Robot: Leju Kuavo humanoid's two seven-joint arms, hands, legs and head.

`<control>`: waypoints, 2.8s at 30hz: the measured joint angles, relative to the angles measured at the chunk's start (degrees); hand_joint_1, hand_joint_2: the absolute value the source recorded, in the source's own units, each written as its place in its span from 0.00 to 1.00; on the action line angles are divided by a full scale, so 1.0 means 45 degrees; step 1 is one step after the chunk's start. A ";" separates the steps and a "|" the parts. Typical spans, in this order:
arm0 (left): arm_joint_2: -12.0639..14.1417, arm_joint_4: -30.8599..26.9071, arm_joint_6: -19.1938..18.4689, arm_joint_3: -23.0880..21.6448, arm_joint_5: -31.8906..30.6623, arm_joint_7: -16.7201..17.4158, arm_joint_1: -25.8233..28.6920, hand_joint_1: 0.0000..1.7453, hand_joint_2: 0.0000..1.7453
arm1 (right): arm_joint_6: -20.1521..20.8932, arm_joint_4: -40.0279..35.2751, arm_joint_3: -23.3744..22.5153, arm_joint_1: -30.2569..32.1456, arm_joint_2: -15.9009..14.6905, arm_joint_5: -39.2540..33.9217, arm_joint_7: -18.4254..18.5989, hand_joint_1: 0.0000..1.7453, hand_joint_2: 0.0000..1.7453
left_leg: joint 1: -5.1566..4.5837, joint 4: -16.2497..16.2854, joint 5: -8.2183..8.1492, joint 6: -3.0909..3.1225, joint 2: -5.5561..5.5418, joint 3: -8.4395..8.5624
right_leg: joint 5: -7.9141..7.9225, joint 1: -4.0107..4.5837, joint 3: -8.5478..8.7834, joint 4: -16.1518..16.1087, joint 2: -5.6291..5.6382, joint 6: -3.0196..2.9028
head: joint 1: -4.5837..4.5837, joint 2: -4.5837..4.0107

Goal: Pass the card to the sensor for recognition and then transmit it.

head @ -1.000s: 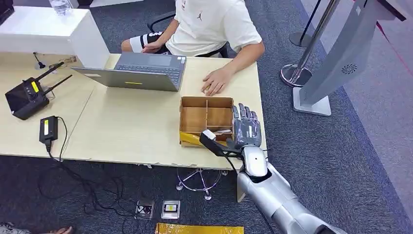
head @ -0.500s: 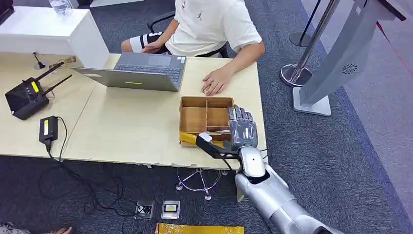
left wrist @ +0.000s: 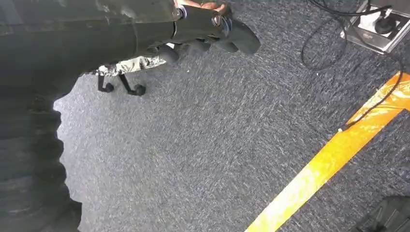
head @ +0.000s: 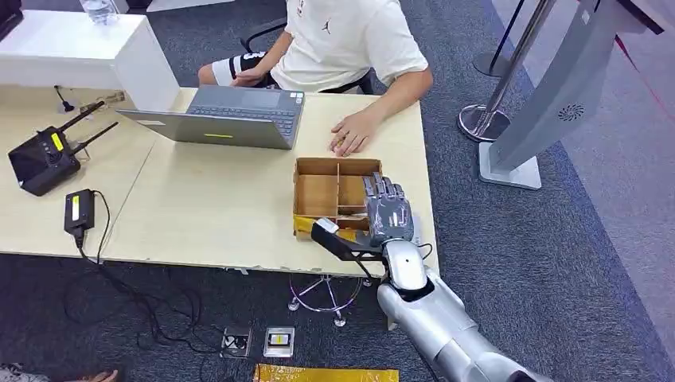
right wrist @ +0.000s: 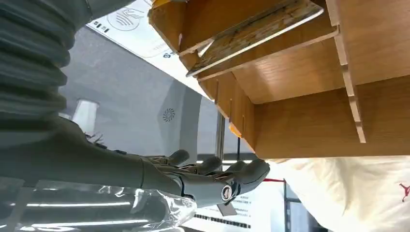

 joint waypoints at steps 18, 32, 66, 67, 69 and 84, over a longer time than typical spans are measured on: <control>-0.0039 -0.0034 -0.0039 -0.0034 -0.0010 0.0000 -0.0064 0.00 1.00 | 0.0228 -0.0131 0.0015 0.0063 0.0175 -0.0044 -0.0190 0.35 1.00 | 0.0000 -0.0001 0.0000 0.0000 0.0000 -0.0001 | 0.0000 0.0000 0.0000 0.0000 0.0000 0.0000 | 0.0000 0.0000; -0.0054 -0.0034 -0.0049 -0.0034 0.0039 0.0034 -0.0061 0.00 1.00 | 0.0637 -0.0126 0.0252 0.0061 0.0631 -0.0044 -0.0437 0.93 1.00 | 0.0000 -0.0002 0.0000 0.0000 0.0000 -0.0003 | 0.0000 0.0001 0.0001 0.0001 -0.0001 0.0000 | 0.0000 0.0000; -0.0117 -0.0019 0.0379 -0.0024 0.0559 0.0034 0.0248 0.00 1.00 | 0.0147 0.0024 0.0738 -0.0161 0.1180 0.0233 -0.0452 1.00 1.00 | 0.0001 -0.0003 0.0000 0.0000 -0.0001 -0.0005 | -0.0001 0.0001 0.0001 0.0002 -0.0001 -0.0001 | 0.0000 0.0000; -0.0122 -0.0015 0.0412 -0.0024 0.0573 0.0034 0.0270 0.00 1.00 | -0.0010 0.0024 0.0738 -0.0168 0.1209 0.0228 -0.0496 1.00 1.00 | 0.0001 -0.0003 0.0000 0.0000 -0.0001 -0.0006 | -0.0001 0.0001 0.0001 0.0002 -0.0001 -0.0001 | 0.0000 0.0000; -0.0132 -0.0010 0.0524 -0.0024 0.0656 0.0034 0.0348 0.00 1.00 | -0.0457 0.0019 0.0738 -0.0215 0.1273 0.0209 -0.0588 1.00 1.00 | 0.0001 -0.0003 0.0000 0.0000 -0.0001 -0.0005 | -0.0001 0.0001 0.0001 0.0003 -0.0002 -0.0001 | 0.0000 0.0000; -0.0146 0.0068 0.0573 -0.0024 0.0661 0.0034 0.0486 0.00 1.00 | -0.1355 -0.3787 0.0593 -0.0802 0.0894 0.0209 -0.0287 1.00 1.00 | 0.0000 0.0000 0.0001 0.0000 0.0006 0.0001 | 0.0000 0.0000 -0.0003 0.0002 0.0004 0.0000 | 0.0000 0.0000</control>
